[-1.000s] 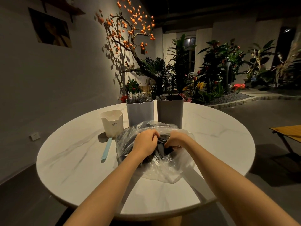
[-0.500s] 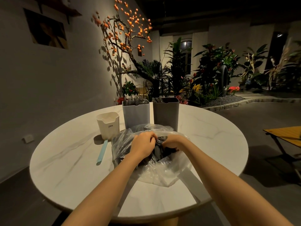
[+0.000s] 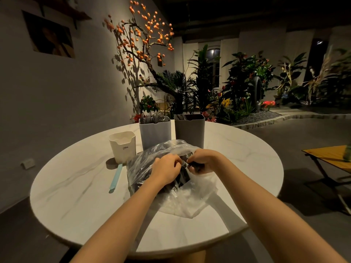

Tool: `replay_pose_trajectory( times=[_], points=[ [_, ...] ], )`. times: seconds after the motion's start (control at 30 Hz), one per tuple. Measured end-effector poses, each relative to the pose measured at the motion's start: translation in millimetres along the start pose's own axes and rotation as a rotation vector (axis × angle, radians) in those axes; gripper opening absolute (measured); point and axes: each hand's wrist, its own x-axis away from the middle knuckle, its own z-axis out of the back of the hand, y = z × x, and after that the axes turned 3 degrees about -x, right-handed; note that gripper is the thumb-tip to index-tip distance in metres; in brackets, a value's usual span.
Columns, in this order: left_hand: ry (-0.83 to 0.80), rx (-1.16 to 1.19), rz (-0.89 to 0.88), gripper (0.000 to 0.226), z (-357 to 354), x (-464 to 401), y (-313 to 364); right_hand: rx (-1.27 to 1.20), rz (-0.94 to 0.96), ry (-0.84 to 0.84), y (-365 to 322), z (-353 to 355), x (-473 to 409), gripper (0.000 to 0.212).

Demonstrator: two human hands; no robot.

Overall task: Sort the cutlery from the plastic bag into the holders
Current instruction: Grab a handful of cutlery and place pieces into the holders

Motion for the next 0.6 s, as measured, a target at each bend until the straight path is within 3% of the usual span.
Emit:
replay_pose_trajectory(
  times=[0.3, 0.6],
  points=[
    [0.145, 0.243, 0.055, 0.019, 1.6, 0.9, 9.7, -0.016, -0.016, -0.090, 11.7, 20.3, 26.9, 0.016],
    [0.195, 0.218, 0.112, 0.026, 8.4, -0.5, 28.8, 0.089, 0.049, -0.083, 22.7, 38.8, 47.7, 0.016]
  ],
)
